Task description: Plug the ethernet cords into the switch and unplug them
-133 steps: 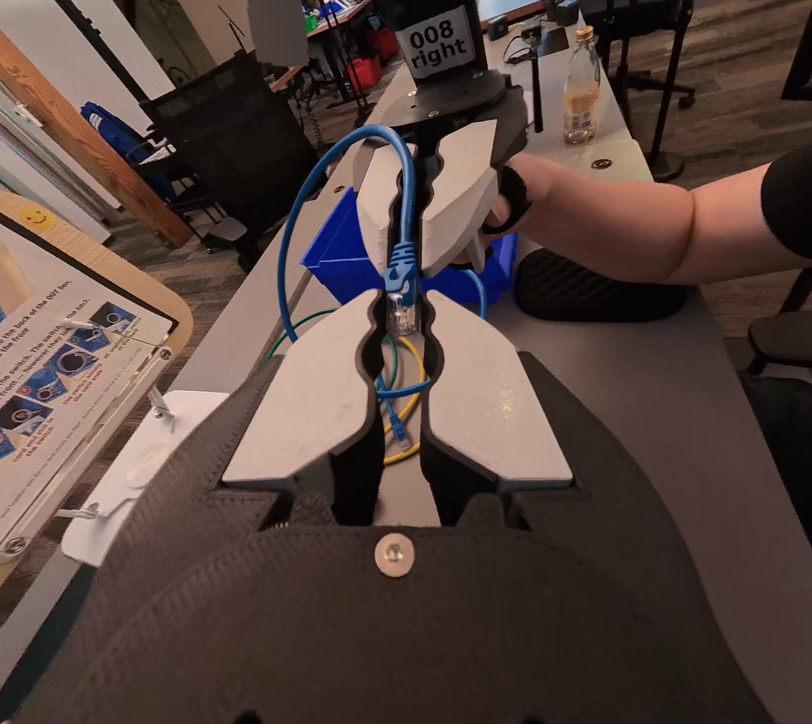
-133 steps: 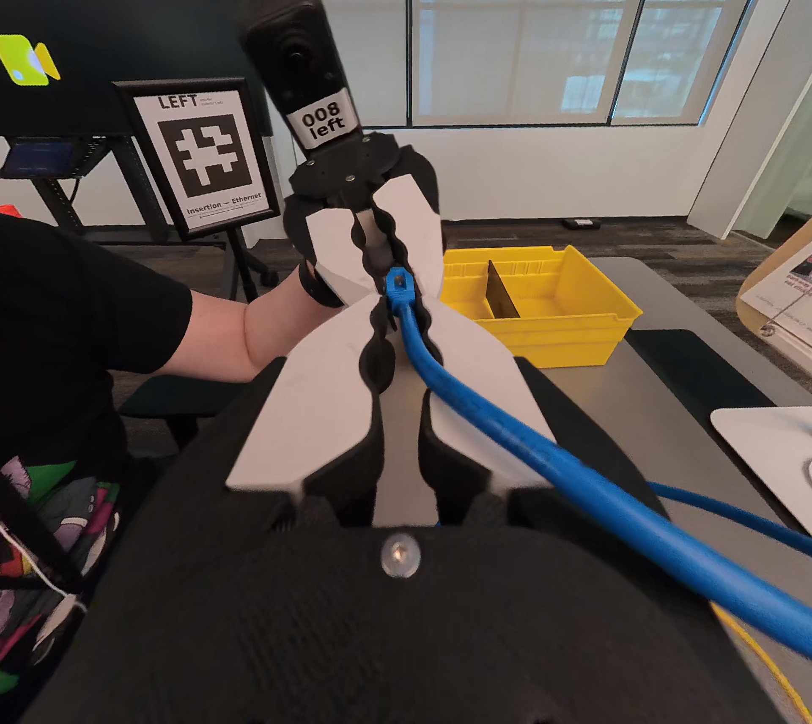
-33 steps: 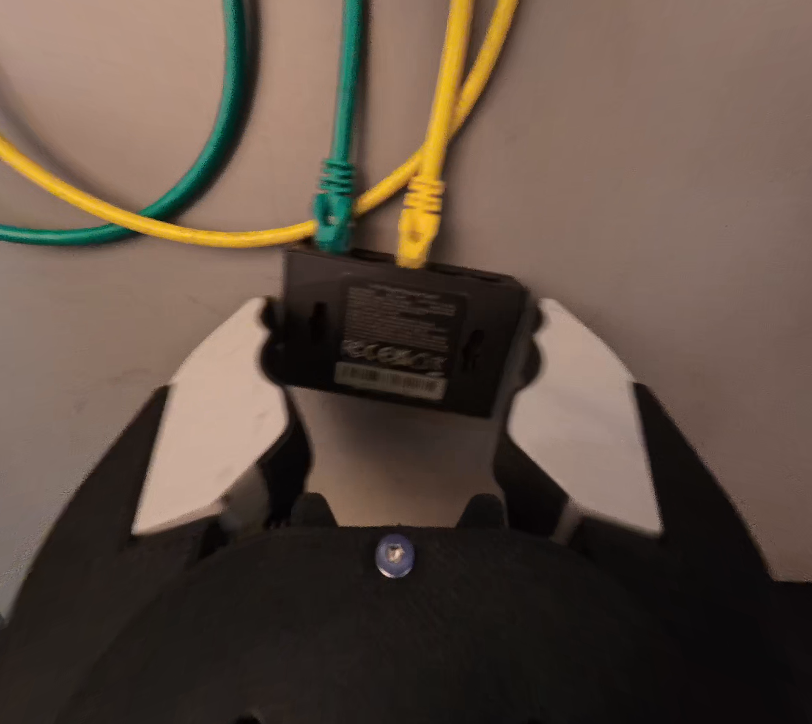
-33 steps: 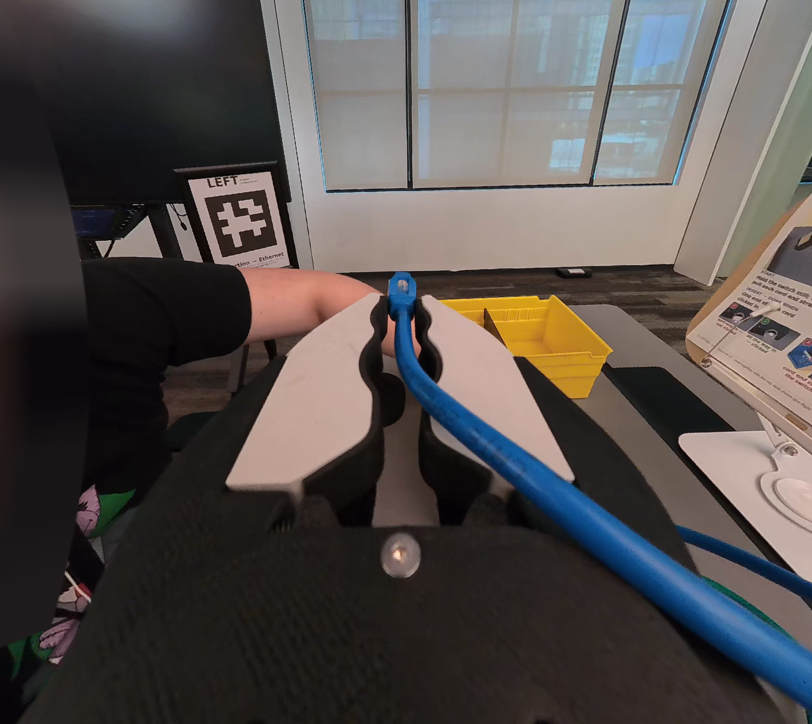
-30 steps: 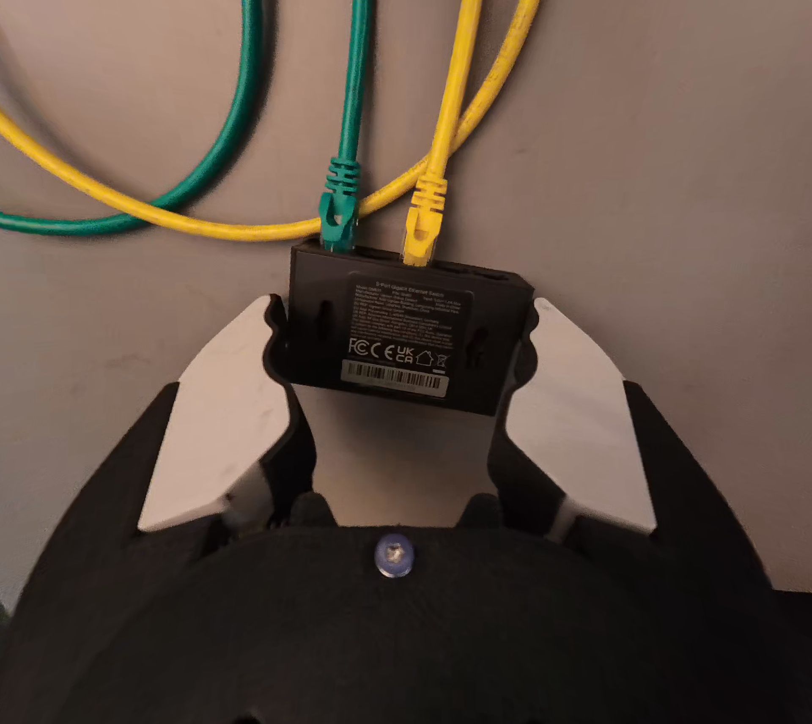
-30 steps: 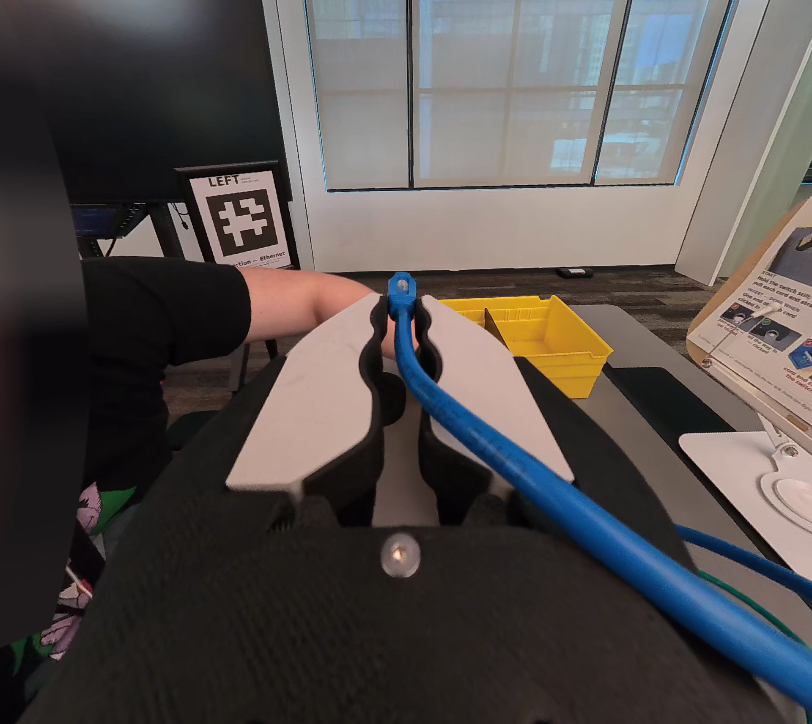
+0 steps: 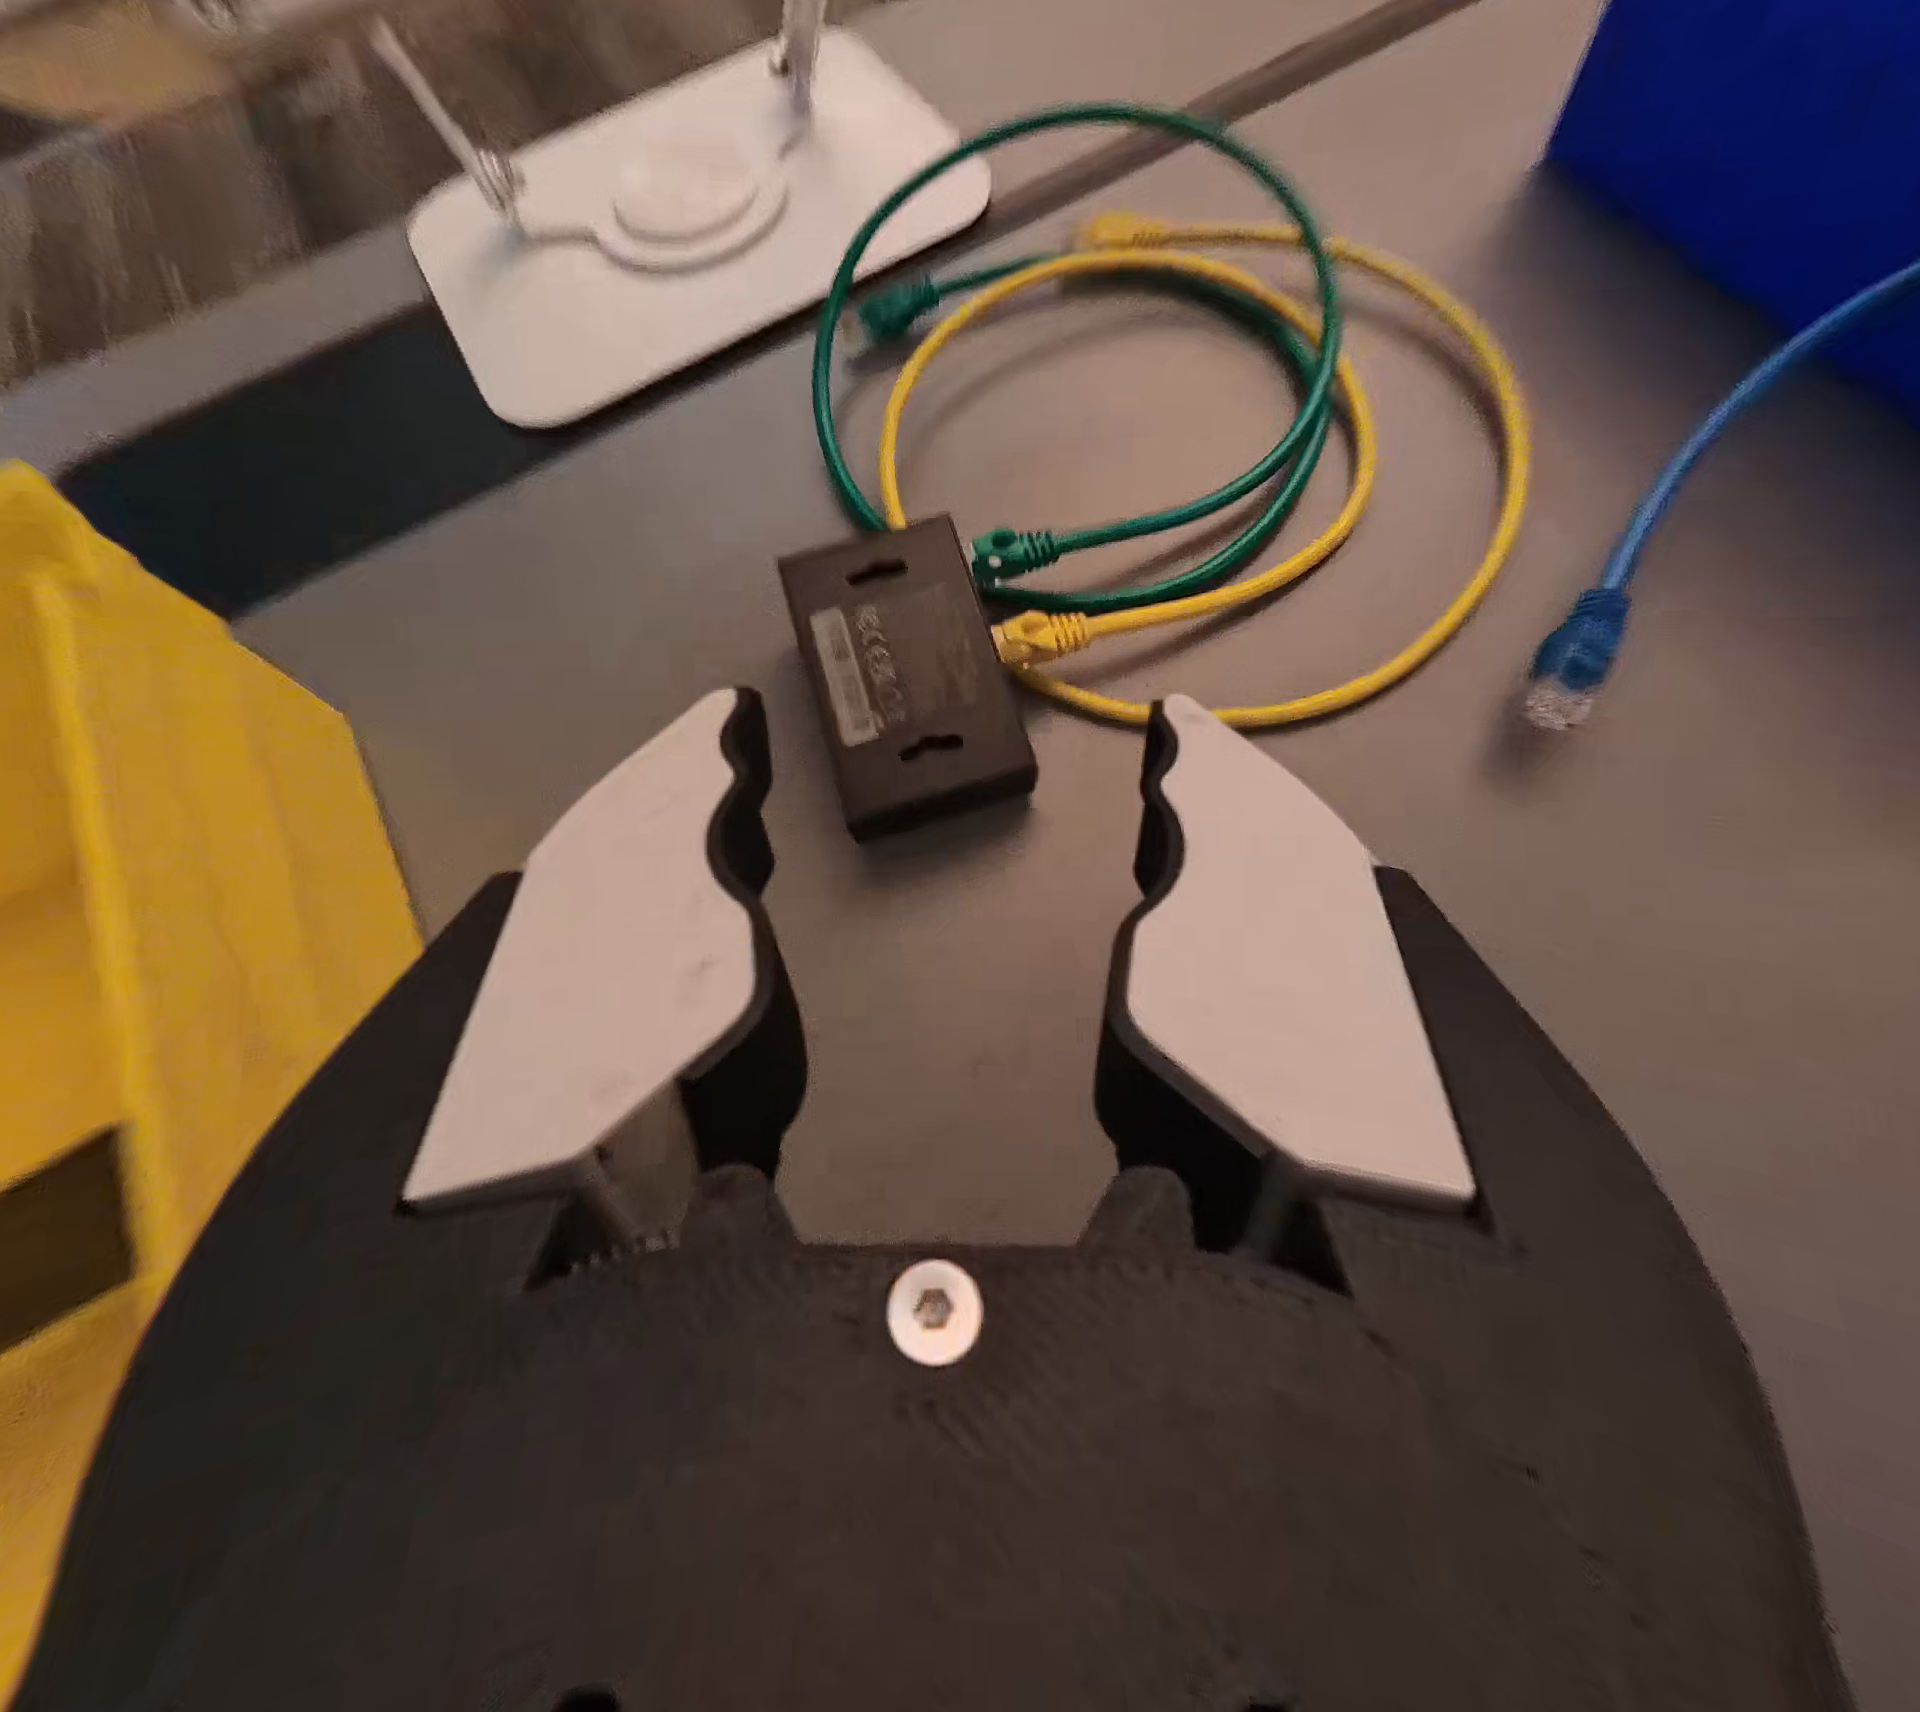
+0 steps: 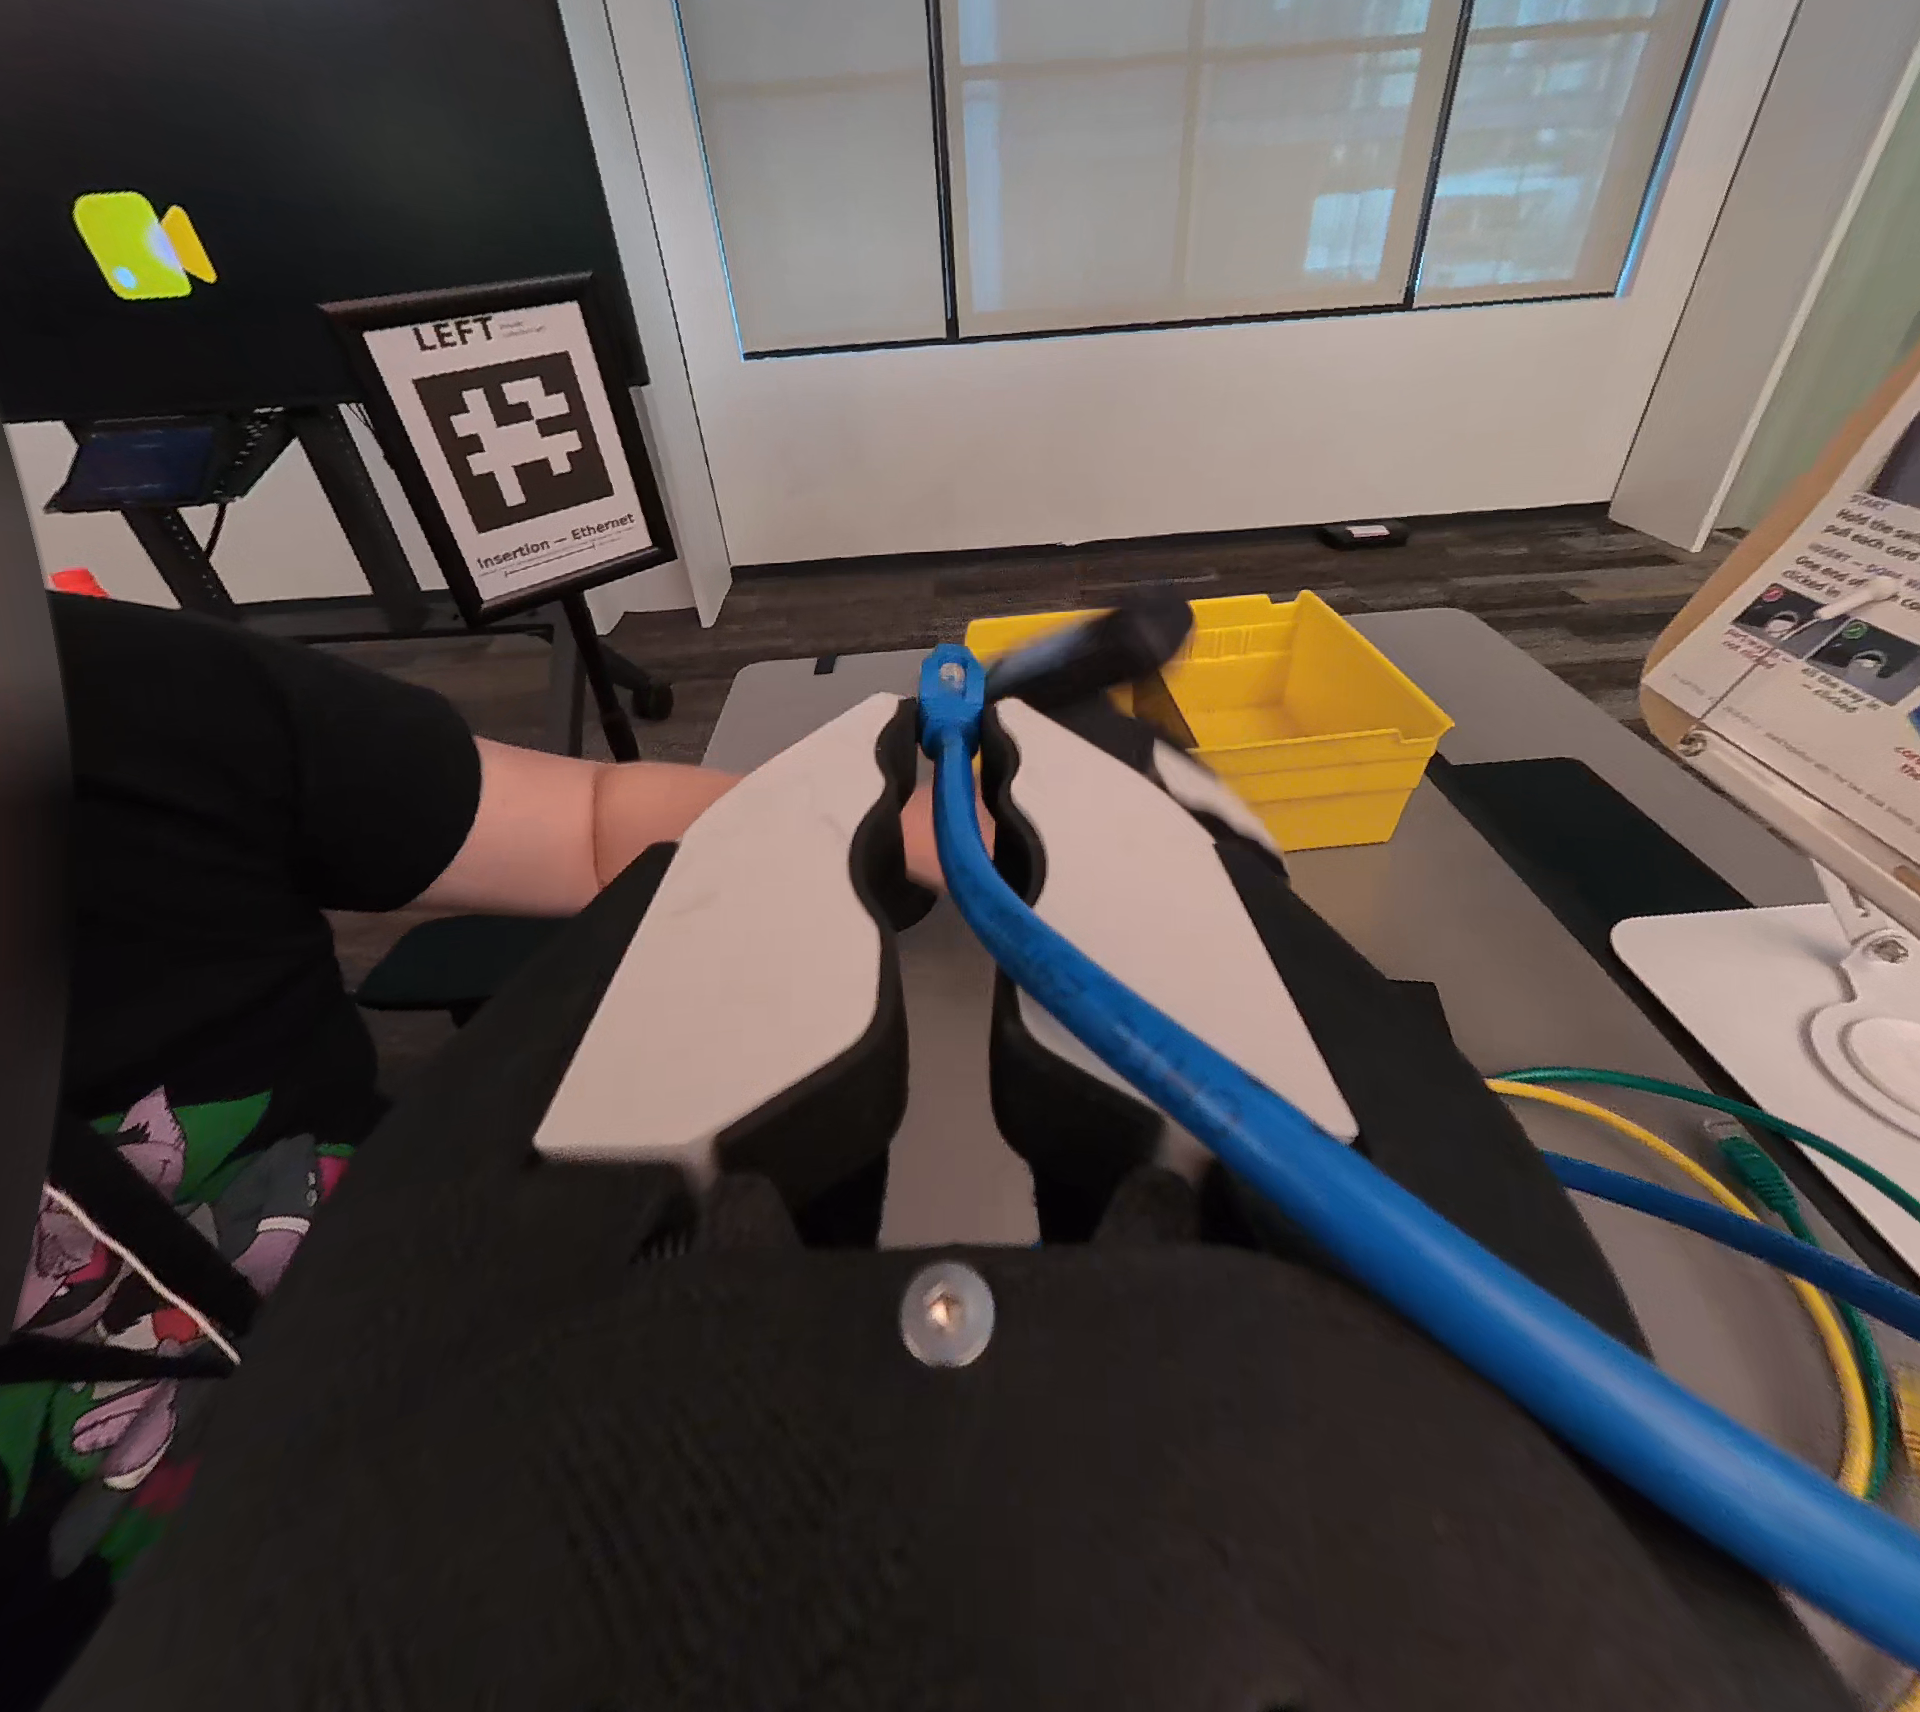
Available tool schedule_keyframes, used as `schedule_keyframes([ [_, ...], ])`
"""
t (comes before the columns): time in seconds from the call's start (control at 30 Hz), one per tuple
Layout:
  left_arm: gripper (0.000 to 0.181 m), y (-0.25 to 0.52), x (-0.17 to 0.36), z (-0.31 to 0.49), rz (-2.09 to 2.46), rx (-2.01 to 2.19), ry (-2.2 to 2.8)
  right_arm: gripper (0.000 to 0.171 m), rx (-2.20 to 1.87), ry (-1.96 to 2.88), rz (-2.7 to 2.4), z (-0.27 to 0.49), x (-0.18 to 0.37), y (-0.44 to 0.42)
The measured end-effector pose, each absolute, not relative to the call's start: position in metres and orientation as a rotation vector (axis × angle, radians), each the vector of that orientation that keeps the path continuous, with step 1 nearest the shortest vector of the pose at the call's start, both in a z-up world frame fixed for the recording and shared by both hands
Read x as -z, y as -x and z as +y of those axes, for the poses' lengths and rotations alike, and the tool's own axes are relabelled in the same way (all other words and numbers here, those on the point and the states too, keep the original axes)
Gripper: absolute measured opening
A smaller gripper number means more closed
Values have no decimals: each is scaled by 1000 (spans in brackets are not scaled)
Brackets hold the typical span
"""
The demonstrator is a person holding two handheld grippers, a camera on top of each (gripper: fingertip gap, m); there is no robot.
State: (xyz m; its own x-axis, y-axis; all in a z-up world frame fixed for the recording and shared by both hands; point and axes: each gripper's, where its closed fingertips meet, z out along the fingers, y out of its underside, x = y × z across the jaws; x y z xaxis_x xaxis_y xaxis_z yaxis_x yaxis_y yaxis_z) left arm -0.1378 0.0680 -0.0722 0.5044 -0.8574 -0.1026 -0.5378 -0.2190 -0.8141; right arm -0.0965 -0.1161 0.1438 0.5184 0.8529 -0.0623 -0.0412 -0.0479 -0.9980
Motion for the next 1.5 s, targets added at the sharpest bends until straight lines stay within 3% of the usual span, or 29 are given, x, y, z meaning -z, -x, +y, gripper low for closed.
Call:
schedule_keyframes([
  [0.23, 83, 124, 154, 93, 1131, 445, 2330, 13, -842, 1444, -772, -122, -145, 100],
  [0.3, 63, 122, 157, 97, 1169, 448, 2346, 13, -827, 1444, -776, -123, -145, 100],
  [0.5, 62, 144, 156, 81, 1333, 323, 2372, 12, -818, 1443, -770, -123, -147, 95],
  [0.73, 62, 163, 98, 83, 1360, 119, 2036, 13, -853, 1534, -824, -114, -122, 109],
  [1.17, 61, 177, -7, 98, 1259, 197, 1987, 13, -1082, 1714, -969, -97, -42, 194],
  [1.37, 61, 183, -50, 96, 1206, 197, 1952, 13, -865, 1708, -929, -76, -19, 221],
  [1.5, 61, 188, -73, 103, 1121, 226, 1935, 12, -671, 1630, -904, -76, -32, 229],
])
